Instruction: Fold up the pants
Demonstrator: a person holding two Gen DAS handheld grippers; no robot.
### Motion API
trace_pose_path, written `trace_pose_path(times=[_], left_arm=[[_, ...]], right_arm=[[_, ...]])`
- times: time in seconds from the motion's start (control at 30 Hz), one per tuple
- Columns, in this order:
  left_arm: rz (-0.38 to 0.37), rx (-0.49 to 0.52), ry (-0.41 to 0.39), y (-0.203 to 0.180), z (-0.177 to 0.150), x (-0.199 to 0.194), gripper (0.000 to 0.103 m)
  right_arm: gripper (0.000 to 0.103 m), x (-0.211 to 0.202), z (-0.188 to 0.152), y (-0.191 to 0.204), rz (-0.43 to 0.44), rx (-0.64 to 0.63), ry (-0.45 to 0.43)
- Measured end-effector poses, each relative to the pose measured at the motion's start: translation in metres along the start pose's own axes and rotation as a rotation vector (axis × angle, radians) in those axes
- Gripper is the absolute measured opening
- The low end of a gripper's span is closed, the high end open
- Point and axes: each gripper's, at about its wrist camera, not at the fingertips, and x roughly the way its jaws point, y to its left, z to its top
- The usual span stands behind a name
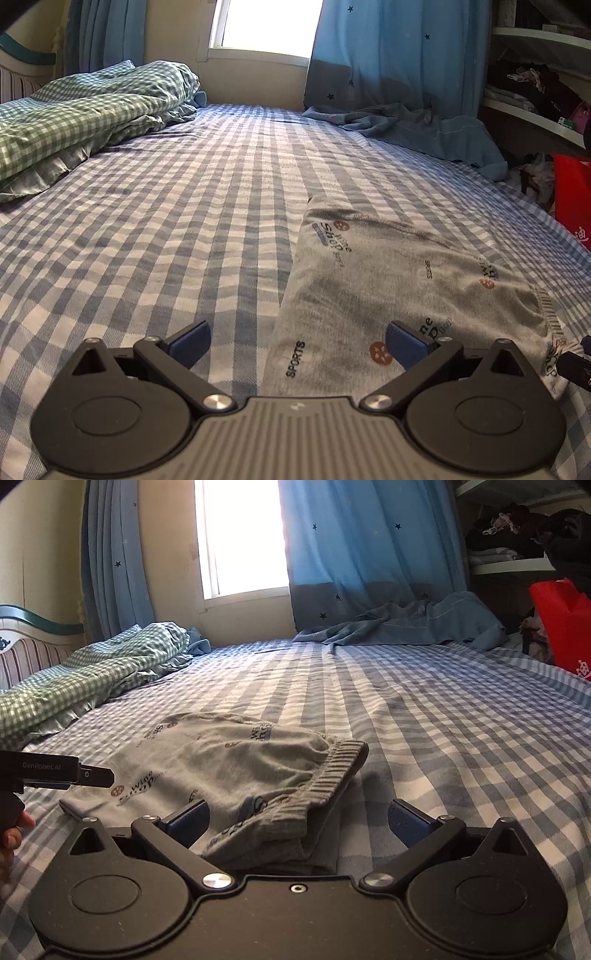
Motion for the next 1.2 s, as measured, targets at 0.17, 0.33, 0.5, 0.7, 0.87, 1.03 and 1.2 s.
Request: trace_pose_path(times=[0.17, 0.33, 0.5, 0.7, 0.87, 1.03, 1.2], left_arm=[[-0.051, 0.002, 0.018, 0.005, 0.015, 0.015, 0.103], [-0.058, 0.050, 0.067, 0.003, 0.014, 0.031, 0.103], [-0.097, 0.100, 0.035, 0.001, 0.001, 0.028, 0.103], [-0.276, 0.040, 0.007, 0.013, -0.003, 0.018, 0.103], [-0.157, -0.007, 0.081, 0.015, 0.003, 0.020, 0.088], [-0.095, -0.013, 0.111, 0.009, 0.007, 0.016, 0.075], [-0.080, -0.055, 0.124, 0.008, 0.009, 0.012, 0.056]], right_arm=[[0.102, 0.035, 0.029, -0.031, 0.113, 0.103, 0.068], [0.103, 0.086, 0.039, -0.057, 0.239, 0.176, 0.177], [0.103, 0.102, 0.042, -0.077, 0.371, 0.297, 0.161], [0.100, 0.091, 0.035, -0.090, 0.475, 0.386, 0.112], [0.073, 0.086, 0.031, -0.096, 0.398, 0.417, 0.099], [0.039, 0.087, 0.025, -0.104, 0.322, 0.473, 0.105], [0.037, 0.088, 0.026, -0.098, 0.295, 0.441, 0.110]])
